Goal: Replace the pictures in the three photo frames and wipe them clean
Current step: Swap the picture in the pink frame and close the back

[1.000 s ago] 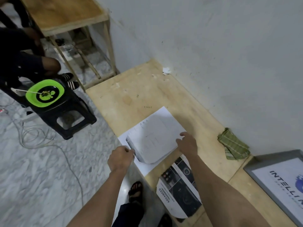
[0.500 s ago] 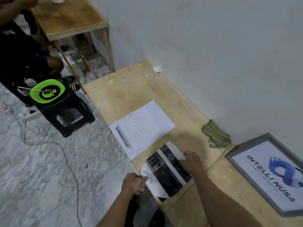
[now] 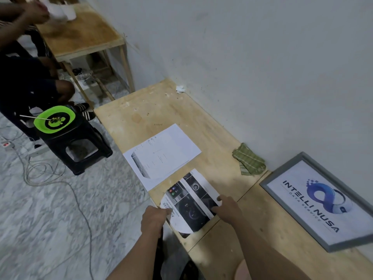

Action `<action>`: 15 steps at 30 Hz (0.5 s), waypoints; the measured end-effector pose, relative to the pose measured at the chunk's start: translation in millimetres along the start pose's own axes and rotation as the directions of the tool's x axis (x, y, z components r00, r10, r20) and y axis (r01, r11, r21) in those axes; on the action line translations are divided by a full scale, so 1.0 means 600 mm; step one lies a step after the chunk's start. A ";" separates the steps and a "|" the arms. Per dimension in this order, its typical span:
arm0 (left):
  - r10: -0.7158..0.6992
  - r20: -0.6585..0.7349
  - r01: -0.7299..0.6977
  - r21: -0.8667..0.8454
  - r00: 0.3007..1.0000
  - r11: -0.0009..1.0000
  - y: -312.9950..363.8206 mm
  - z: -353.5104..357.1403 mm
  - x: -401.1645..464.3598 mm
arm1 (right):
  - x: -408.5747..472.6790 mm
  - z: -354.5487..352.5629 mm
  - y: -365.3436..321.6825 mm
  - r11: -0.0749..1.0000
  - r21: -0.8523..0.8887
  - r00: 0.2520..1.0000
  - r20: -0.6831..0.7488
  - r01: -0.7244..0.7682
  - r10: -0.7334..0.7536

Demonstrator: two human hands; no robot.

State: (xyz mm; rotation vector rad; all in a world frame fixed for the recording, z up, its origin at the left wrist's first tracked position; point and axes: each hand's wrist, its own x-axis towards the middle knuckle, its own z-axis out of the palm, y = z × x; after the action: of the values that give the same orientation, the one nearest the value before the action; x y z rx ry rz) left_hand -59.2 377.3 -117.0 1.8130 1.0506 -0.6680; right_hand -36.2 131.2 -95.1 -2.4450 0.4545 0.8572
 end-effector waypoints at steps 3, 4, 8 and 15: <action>0.014 -0.013 -0.012 0.118 1.000 0.993 -0.005 0.006 0.009 | -0.009 -0.004 0.021 0.999 0.045 1.000 -0.027 -0.010 0.011; 0.014 -0.015 -0.012 0.139 1.000 0.990 -0.008 0.009 0.012 | -0.012 -0.004 0.027 0.999 0.049 0.999 -0.030 -0.010 0.012; 0.027 -0.015 -0.025 0.121 1.000 0.992 -0.029 0.012 0.016 | -0.021 -0.003 0.042 0.997 0.079 0.999 -0.047 -0.015 0.019; 0.090 0.055 -0.069 -0.304 0.994 0.950 -0.046 -0.021 -0.011 | -0.029 -0.003 0.029 0.997 0.074 0.999 -0.042 0.023 -0.020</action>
State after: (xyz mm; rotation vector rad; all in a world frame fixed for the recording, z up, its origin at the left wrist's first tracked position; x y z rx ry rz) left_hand -86.0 392.2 -118.5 1.5477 0.9706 -0.4872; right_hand -56.3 118.6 -88.5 -2.3988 0.4651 0.7690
